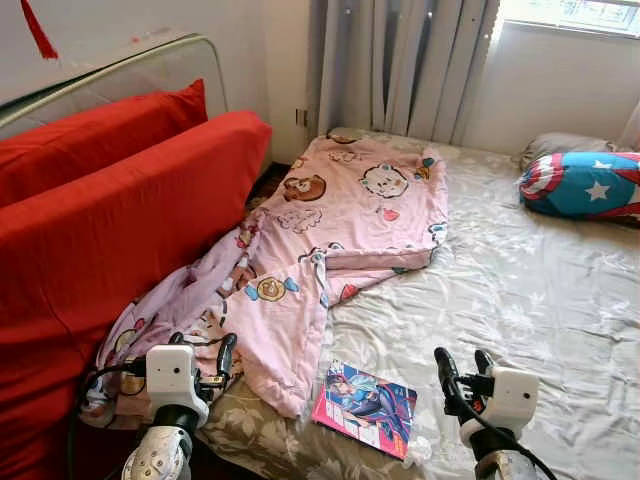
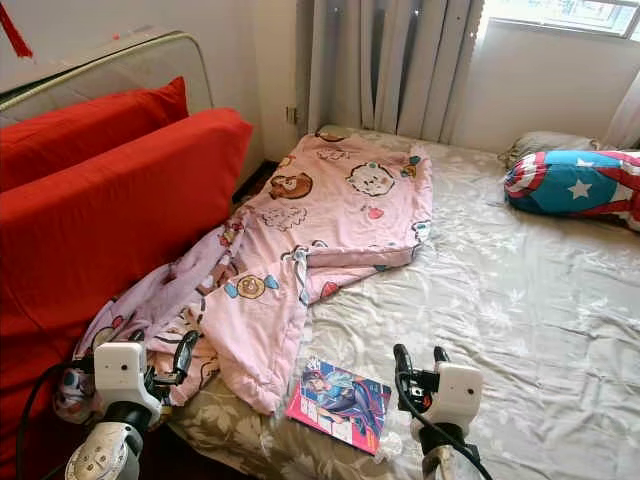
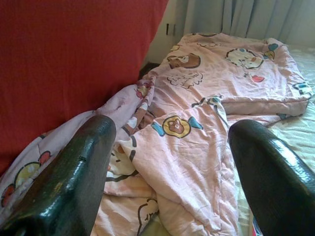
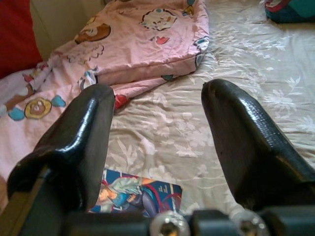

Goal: Clean up the room

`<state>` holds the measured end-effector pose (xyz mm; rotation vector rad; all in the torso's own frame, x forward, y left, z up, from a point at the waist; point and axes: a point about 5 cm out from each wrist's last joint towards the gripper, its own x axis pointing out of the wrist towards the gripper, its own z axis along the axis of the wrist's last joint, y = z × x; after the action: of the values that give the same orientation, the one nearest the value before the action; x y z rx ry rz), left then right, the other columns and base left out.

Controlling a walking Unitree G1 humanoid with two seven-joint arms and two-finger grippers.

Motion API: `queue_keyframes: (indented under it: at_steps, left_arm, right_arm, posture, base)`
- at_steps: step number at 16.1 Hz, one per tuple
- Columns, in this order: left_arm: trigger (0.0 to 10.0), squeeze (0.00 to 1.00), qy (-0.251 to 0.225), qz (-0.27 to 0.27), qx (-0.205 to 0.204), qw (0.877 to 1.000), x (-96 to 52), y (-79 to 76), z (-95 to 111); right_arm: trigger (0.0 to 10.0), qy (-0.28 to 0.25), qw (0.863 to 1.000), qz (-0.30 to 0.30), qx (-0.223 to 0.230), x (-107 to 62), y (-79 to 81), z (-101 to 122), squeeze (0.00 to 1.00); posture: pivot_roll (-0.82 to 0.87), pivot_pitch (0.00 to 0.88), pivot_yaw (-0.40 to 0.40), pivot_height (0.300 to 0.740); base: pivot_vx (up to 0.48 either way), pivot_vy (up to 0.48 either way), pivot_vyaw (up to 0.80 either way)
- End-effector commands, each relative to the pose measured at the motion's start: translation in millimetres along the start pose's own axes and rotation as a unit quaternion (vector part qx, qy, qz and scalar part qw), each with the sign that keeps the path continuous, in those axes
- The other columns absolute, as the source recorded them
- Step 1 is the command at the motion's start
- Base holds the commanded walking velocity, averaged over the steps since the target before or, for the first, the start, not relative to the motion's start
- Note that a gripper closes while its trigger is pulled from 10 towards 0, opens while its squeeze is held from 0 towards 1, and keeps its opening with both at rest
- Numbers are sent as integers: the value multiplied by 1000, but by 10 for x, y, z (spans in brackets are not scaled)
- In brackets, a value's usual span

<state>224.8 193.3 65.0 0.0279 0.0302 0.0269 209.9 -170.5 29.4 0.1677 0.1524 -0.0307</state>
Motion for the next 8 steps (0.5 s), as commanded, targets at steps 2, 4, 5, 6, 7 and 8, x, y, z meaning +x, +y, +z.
queue_keyframes:
  at_steps: [2, 4, 5, 6, 7, 8]
  left_arm:
    - [10000, 0, 1, -5, 0, 1000, 12, -3, 18]
    - [10000, 0, 1, -5, 1, 1000, 6, -2, 21]
    - [10000, 0, 2, -4, 1, 1000, -3, 1, 19]
    - [10000, 0, 2, -3, 1, 1000, -8, 6, 16]
    - [10000, 0, 3, -3, 2, 1000, -12, 10, 14]
    - [10000, 0, 3, -5, 6, 1000, -11, 9, 13]
  right_arm:
    - [10000, 8, 1000, -3, -10, -16, -7, -3, 0]
    - [10000, 19, 1000, -1, -19, -15, -5, -34, 0]
    - [10000, 19, 1000, -1, -17, -8, -3, -42, 0]
    - [10000, 19, 1000, 1, -18, -3, 5, -44, 0]
    - [10000, 8, 1000, 1, -13, 2, 21, -21, 0]
    - [10000, 3, 1000, 1, -11, 6, 26, -6, 0]
  posture:
    - [6, 0, -18, 740]
    - [10, 0, -21, 726]
    - [16, 0, -24, 711]
    - [16, 0, -24, 701]
    - [15, 0, -24, 701]
    - [17, 0, -24, 701]
  base:
    - [0, 0, 0]
    - [0, 0, 0]
    - [0, 0, 0]
    - [0, 0, 0]
    - [0, 0, 0]
    - [0, 0, 0]
